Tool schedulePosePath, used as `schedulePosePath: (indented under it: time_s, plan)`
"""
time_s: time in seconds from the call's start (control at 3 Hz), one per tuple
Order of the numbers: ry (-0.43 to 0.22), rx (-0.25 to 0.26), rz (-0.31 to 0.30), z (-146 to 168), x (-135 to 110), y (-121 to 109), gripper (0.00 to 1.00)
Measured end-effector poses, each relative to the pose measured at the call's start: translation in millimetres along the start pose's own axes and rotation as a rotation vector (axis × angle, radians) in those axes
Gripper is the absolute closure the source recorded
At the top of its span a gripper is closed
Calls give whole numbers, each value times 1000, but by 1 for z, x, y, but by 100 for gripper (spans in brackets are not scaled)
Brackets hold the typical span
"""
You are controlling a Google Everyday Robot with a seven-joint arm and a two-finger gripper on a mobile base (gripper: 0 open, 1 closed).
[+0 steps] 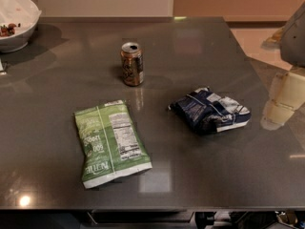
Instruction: Pick blue chip bag
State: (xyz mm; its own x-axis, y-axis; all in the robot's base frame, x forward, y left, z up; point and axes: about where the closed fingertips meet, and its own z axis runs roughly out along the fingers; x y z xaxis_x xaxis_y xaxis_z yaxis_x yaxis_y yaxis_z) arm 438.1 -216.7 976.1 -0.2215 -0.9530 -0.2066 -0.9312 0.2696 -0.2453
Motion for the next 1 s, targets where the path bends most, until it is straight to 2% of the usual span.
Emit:
schedulePosePath:
  time_s: [0.33, 1.0]
  plan:
    - [0, -1, 0, 0, 0, 0, 0]
    - [-22, -72, 13, 31, -15, -28, 0]
